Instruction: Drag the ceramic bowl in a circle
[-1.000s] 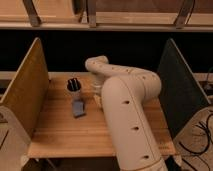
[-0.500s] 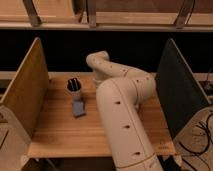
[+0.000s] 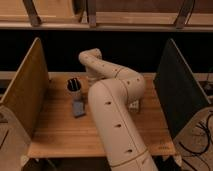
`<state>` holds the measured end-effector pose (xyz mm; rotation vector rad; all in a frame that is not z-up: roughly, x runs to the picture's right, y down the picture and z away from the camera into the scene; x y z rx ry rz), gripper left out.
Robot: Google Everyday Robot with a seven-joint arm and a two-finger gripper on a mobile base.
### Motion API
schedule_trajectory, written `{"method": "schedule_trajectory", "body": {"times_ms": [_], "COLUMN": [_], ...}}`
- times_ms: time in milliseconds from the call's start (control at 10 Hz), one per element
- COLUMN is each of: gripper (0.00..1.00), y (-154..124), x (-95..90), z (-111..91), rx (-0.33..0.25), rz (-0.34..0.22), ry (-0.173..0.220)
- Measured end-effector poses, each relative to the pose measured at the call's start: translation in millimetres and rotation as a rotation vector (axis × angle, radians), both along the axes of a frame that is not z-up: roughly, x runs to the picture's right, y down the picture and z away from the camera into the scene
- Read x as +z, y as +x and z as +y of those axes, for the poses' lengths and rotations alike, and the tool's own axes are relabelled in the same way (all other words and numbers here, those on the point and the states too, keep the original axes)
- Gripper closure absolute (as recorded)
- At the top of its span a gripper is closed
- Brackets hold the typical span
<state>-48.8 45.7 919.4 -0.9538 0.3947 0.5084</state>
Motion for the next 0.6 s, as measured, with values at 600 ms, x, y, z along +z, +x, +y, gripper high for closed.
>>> {"method": "schedule_trajectory", "body": {"times_ms": [600], "gripper": [0.26], "y": [-13.5], "x": [-10.6], "z": [5.6], "rx": [0.017], "rz": [-0.027], "ry": [-0.028]}}
